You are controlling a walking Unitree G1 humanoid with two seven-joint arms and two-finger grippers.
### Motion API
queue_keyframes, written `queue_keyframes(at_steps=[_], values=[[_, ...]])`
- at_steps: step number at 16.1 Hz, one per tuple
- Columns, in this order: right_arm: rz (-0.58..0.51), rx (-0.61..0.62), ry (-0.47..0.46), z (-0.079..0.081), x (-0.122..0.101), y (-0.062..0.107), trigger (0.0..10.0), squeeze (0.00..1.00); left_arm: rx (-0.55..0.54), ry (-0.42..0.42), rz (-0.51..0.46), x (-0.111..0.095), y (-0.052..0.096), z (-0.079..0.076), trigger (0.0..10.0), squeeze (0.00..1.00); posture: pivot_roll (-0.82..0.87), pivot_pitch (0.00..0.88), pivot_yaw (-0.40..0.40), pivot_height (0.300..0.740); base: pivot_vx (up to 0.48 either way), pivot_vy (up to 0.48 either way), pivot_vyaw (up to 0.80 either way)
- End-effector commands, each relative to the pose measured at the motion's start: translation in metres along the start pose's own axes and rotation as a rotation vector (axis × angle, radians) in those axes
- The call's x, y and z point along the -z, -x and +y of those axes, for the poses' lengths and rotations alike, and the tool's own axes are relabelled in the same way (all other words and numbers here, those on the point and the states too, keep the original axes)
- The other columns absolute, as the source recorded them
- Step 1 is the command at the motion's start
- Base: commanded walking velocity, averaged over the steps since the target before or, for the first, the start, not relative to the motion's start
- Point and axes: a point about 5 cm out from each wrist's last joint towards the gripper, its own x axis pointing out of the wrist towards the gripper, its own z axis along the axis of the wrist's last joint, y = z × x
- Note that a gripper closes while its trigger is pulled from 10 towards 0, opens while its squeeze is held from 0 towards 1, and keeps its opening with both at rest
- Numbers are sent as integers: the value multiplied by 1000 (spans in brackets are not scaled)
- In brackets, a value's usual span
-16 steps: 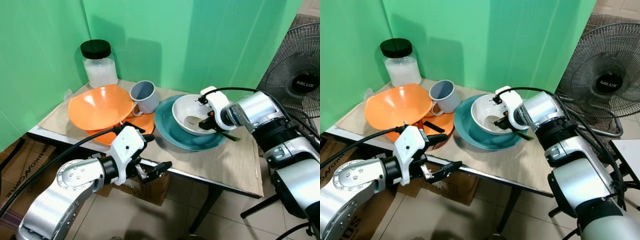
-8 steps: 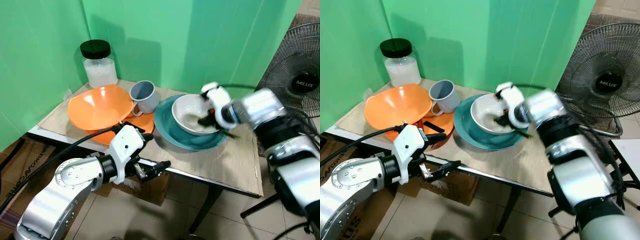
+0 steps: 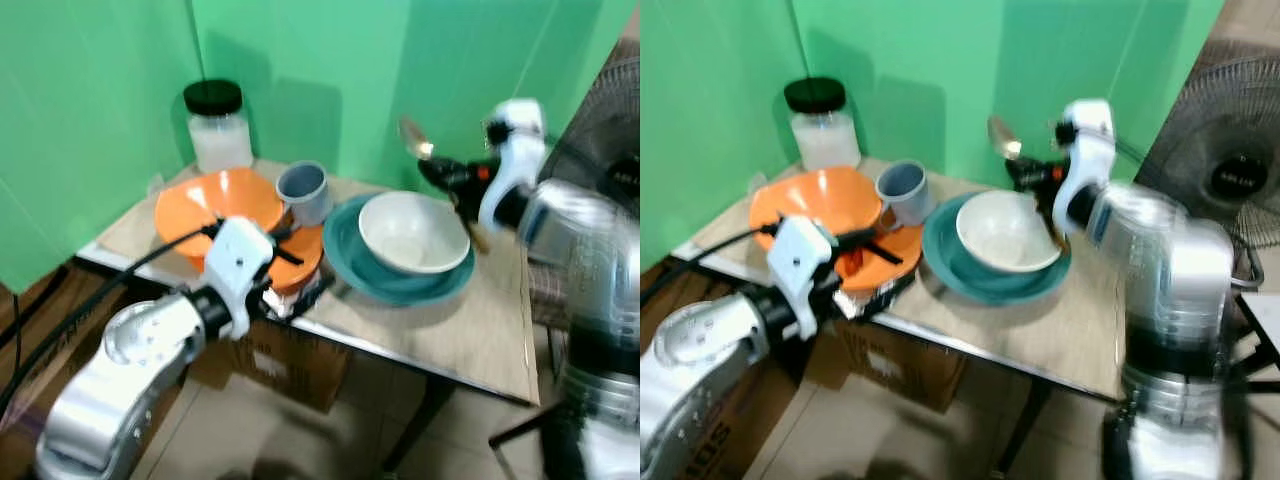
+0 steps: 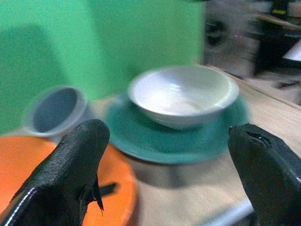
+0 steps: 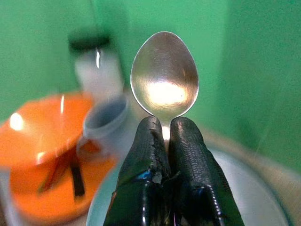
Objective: Setting the table
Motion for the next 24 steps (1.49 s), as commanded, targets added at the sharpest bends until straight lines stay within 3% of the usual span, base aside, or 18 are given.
queue_keyframes(at_steps=[1,3,6,11,17,24], values=[[-194,65,4,7,-15,21,10000,0,-57,-24,29,1,1,-2,10000,0,-111,13,-4,740,0,0,0],[-254,137,-39,13,-8,36,10000,0,-109,-27,34,0,3,-2,10000,0,-106,29,32,740,0,0,0],[-286,345,45,19,23,57,10000,0,-254,-63,12,-1,-6,8,10000,0,-100,34,47,740,0,0,-267],[-256,384,98,29,40,60,10000,0,-418,-41,-10,-3,-2,23,10000,0,-86,46,14,740,0,0,-800],[-229,355,128,30,45,56,10000,0,-436,-26,-8,0,-5,17,10000,0,-92,44,-1,740,0,0,-533],[-232,376,95,24,42,54,10000,0,-453,-14,-12,3,-8,18,10000,0,-132,29,2,740,0,0,-554]])
